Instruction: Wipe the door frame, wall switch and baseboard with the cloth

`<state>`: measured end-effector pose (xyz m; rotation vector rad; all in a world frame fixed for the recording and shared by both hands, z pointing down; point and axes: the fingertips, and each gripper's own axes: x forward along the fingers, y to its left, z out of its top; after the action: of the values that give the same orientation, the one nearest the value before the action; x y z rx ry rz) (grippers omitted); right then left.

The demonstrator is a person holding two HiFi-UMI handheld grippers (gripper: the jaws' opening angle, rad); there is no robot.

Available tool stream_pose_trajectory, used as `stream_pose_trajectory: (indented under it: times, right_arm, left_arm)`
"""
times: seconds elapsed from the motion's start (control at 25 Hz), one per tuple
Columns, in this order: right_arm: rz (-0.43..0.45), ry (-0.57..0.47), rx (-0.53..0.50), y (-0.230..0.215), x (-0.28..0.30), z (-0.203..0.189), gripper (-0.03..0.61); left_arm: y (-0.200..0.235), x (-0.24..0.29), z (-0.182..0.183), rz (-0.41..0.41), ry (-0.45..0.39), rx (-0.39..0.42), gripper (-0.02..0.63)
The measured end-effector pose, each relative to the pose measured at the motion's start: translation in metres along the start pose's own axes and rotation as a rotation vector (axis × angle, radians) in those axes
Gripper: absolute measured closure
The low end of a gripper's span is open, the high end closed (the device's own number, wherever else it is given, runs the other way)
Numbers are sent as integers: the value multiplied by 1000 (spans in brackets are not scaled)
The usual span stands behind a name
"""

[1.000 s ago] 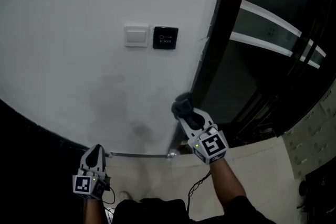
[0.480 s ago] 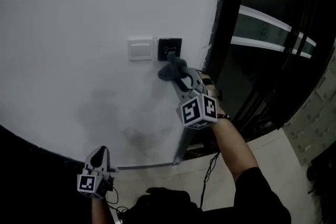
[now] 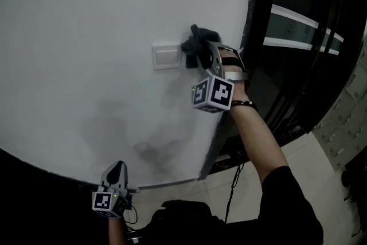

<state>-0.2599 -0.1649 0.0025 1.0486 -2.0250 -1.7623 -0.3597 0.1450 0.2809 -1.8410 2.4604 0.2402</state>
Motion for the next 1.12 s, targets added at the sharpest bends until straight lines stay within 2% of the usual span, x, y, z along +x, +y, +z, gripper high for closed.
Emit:
stream_pose_trajectory:
  times: [0.2,0.56,0.88,1.12]
  right_arm:
    - [-36,70,-55,17,9,0,489]
    - [-16,124,-41,41,-1,-9,489]
    - [13,128,-19,63,-7,-18,489]
    - [59,108,-81,75,-9,-21,489]
  left_arm:
    - [18,4,-2,-15,12,-3,609]
    - [24,4,-15,-73,57,-26,609]
    - [19,19,-36,-84,93,-59,609]
    - [-1,38,-43,-93,93,-61,609]
